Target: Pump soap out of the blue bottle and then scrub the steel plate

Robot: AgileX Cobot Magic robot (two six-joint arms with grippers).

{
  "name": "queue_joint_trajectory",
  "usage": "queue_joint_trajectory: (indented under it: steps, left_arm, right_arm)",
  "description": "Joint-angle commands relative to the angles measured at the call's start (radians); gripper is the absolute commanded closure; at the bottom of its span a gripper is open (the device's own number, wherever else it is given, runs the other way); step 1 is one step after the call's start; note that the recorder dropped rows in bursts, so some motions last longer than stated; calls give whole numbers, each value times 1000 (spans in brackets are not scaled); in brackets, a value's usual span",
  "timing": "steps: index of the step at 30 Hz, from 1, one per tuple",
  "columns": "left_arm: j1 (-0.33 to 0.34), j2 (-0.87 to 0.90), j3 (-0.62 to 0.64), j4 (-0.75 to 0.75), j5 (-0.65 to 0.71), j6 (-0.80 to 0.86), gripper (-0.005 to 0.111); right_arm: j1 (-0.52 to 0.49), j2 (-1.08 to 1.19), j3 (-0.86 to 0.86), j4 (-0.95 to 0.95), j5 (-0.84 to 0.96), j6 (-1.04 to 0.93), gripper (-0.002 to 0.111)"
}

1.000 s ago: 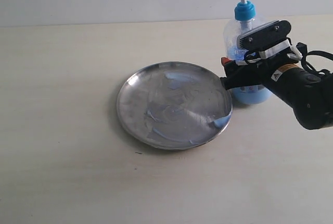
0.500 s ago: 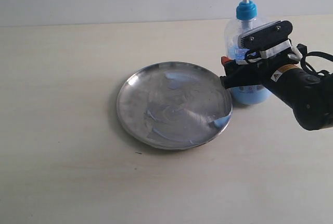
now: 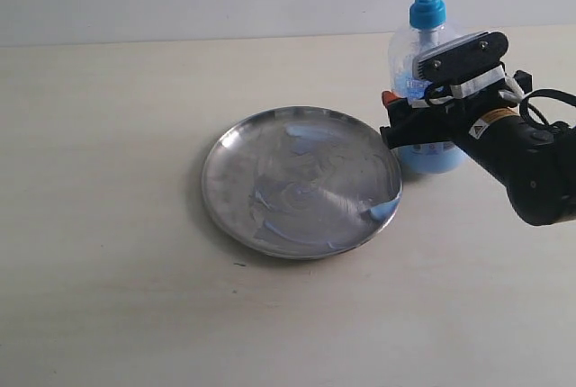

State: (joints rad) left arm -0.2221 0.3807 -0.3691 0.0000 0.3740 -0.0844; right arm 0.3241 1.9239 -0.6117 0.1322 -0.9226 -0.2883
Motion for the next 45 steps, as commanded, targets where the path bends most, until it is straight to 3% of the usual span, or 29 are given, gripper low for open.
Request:
queue_joint_trajectory:
  steps: [1,9,17,45]
  left_arm:
    - [-68,102,-100,0,-3,2,107]
    - [-151,300,-306,0,-3,2,107]
    - [-177,425,-432,0,-3,2,107]
    - [-177,443,-445,0,-9,2,107]
  right_arm:
    - [2,-15,-13,-17,-125,1,108]
    - [2,-15,-13,-22,-125,1,108]
    - [2,-3,-13,-22,-125,3,108]
    - [2,9,-13,-22,-124,-1,108]
